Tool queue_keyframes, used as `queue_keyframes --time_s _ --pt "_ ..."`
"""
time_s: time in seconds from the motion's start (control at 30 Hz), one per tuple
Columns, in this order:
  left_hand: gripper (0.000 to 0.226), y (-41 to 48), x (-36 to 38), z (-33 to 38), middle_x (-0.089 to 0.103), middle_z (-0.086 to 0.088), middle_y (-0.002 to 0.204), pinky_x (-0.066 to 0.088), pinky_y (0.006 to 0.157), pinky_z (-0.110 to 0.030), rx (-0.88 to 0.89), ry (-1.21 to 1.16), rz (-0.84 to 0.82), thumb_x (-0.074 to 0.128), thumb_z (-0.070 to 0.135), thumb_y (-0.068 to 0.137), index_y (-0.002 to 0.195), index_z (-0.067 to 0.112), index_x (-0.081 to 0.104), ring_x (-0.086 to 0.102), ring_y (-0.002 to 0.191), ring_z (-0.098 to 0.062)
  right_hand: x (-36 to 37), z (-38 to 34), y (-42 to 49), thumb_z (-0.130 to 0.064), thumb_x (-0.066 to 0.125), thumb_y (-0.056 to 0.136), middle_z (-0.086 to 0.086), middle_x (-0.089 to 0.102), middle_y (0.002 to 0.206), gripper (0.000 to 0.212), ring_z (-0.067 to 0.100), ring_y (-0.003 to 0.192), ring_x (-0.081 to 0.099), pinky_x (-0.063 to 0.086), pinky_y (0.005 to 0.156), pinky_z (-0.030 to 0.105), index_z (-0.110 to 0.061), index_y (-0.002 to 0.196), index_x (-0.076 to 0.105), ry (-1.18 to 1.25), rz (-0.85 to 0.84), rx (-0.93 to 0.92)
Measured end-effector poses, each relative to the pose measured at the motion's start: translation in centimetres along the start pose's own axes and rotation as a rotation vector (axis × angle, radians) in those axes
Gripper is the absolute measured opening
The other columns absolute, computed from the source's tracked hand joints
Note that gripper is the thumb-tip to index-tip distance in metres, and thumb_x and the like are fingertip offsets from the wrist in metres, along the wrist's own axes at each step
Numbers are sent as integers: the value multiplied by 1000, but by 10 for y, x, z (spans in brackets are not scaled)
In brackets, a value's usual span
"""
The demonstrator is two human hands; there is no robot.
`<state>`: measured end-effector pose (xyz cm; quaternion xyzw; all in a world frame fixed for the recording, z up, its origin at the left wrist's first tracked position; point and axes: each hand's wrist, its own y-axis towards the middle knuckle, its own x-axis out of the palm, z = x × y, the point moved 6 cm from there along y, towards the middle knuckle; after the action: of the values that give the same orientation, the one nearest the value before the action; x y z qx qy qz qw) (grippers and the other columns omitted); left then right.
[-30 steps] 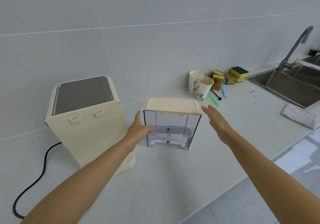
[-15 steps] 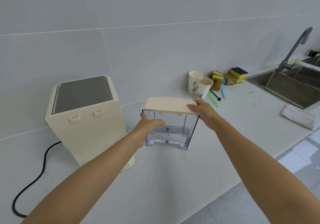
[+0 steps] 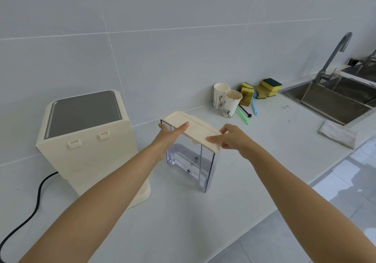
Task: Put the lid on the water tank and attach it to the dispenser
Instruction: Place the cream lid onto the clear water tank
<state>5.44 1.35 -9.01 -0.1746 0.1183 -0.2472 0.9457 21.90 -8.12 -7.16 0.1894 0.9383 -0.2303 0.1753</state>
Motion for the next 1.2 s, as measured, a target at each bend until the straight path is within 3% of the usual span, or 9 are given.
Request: queue_keyframes --time_s 0.2,0.3,0.43,0.63,0.77,0.97,1.03,1.1,1.2 --pt "54 21 10 10 46 4 128 25 98 -27 58 -27 -77 49 27 93 140 15 27 38 119 -9 19 -10 -19 -36 74 68 4 52 74 47 20 79 53 52 87 35 -3 96 56 -212 -59 11" --pt "45 28 16 16 47 1 138 19 116 -39 38 -69 -146 45 24 94 138 19 37 37 132 -16 28 -9 -18 -42 74 65 7 57 73 42 19 69 55 52 75 30 -8 71 49 -273 -49 13" --pt "38 30 19 23 54 -3 123 22 116 -47 26 -14 -201 48 20 93 130 17 47 41 132 -24 37 -1 -18 -47 70 68 4 54 62 44 14 57 52 45 61 22 -9 68 49 -200 -73 24" --pt "44 11 15 44 47 2 130 34 92 -27 282 470 -49 45 24 94 135 10 37 43 123 -18 17 8 -6 -55 50 80 17 61 118 68 21 95 60 49 90 31 2 117 52 -70 -149 68" --pt "59 -18 30 45 27 -8 152 31 109 -38 481 878 50 42 35 92 142 9 24 29 138 -24 -6 -15 22 -52 44 85 19 51 132 67 29 117 55 45 101 38 -1 129 40 50 35 24" --pt "54 -59 76 16 27 -8 153 15 115 -36 718 1232 -65 38 37 94 141 10 31 17 143 -22 23 -74 42 -36 44 90 5 32 151 54 21 138 28 24 109 31 -19 140 31 -380 -45 -386" --pt "47 -60 76 14 47 -8 143 33 109 -34 788 1294 -10 37 35 90 129 11 51 38 136 -21 42 -82 48 -36 43 91 6 29 152 50 18 142 22 20 112 33 -23 138 35 -519 -132 -445" --pt "48 -57 74 12 71 0 113 55 83 -29 799 1330 3 35 38 76 102 18 71 65 108 -17 57 -82 54 -39 42 90 6 32 150 47 20 141 23 22 114 38 -24 134 41 -637 -196 -439" --pt "48 -50 71 9 75 3 103 57 73 -28 848 1377 22 36 40 71 94 19 73 70 98 -16 63 -83 58 -43 39 89 4 47 138 42 25 126 43 35 105 45 -23 124 49 -798 -187 -416"
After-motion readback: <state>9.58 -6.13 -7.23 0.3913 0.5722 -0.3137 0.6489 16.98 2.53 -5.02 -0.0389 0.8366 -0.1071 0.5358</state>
